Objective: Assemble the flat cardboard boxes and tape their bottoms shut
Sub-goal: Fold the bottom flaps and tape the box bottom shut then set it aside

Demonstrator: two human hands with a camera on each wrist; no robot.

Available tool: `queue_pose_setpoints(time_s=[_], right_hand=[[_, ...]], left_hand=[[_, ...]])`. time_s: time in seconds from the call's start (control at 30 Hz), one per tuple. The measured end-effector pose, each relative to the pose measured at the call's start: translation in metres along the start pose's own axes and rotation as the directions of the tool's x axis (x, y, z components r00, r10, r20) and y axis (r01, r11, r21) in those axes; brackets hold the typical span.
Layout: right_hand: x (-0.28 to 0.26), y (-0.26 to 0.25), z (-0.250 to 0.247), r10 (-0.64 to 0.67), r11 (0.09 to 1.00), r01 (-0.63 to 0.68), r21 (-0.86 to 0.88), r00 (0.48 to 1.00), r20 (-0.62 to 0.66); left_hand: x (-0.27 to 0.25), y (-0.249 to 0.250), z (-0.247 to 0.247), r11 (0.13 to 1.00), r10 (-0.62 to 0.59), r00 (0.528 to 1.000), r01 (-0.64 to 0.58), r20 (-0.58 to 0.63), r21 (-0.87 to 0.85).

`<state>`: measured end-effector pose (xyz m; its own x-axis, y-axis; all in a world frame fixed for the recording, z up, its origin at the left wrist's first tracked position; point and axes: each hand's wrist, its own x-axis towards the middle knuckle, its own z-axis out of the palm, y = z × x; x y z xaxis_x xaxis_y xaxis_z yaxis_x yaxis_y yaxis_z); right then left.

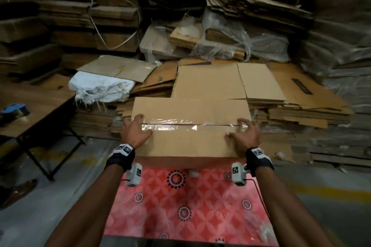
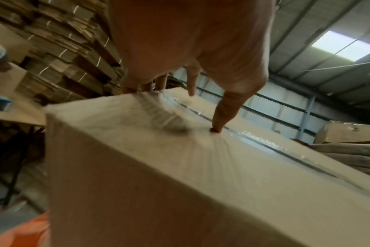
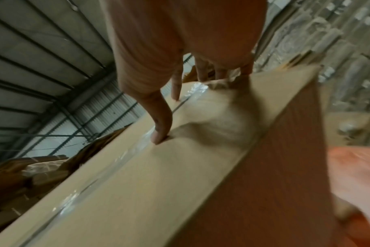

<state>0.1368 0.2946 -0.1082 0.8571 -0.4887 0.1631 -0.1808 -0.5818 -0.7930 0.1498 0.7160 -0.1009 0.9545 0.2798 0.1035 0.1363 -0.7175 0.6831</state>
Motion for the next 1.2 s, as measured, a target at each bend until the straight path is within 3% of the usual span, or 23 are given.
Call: queue_pose_setpoints(time_s=[0.2, 0.37, 0.5, 0.67, 0.77, 0.93, 1.03, 1.2], right_hand=[[0.006, -0.015, -0.01, 0.015, 0.988, 0.006, -0.153, 0.991, 0.135], [-0.003, 0.008, 0.007, 0.075, 0.969, -0.015, -0.246, 0.969, 0.235], [-0.023, 0.02, 0.033, 0.048, 0.9, 0.099, -0.425, 0.945, 0.323], [-0.058, 0.03, 0.082, -0.014, 0.885, 0.222, -0.409, 0.891, 0.454], [-0.069, 0.022, 0.102, -0.074, 0.869, 0.295, -0.397, 0.871, 0.485], [-0.085, -0.004, 0.128, -0.239, 0.828, 0.466, -0.311, 0.796, 0.556], [-0.099, -0.011, 0.142, -0.302, 0.798, 0.539, -0.269, 0.745, 0.595], [-0.114, -0.006, 0.155, -0.35, 0.752, 0.588, -0.297, 0.739, 0.575]], left_hand=[[0.013, 0.006, 0.002, 0.99, -0.064, 0.993, 0.05, 0.101, 0.128], [0.004, 0.004, 0.018, 0.976, -0.106, 0.984, 0.077, 0.14, 0.201], [-0.001, -0.01, 0.04, 0.973, -0.115, 0.968, 0.065, 0.222, 0.221], [-0.025, -0.005, 0.057, 0.959, -0.157, 0.958, 0.09, 0.24, 0.268], [-0.02, -0.01, 0.058, 0.984, -0.132, 0.961, 0.097, 0.244, 0.152], [-0.026, -0.015, 0.068, 0.98, -0.055, 0.958, 0.107, 0.282, -0.17], [-0.033, -0.032, 0.095, 0.944, -0.068, 0.954, 0.156, 0.291, -0.291], [-0.049, -0.051, 0.116, 0.805, -0.186, 0.93, 0.33, 0.318, -0.494]])
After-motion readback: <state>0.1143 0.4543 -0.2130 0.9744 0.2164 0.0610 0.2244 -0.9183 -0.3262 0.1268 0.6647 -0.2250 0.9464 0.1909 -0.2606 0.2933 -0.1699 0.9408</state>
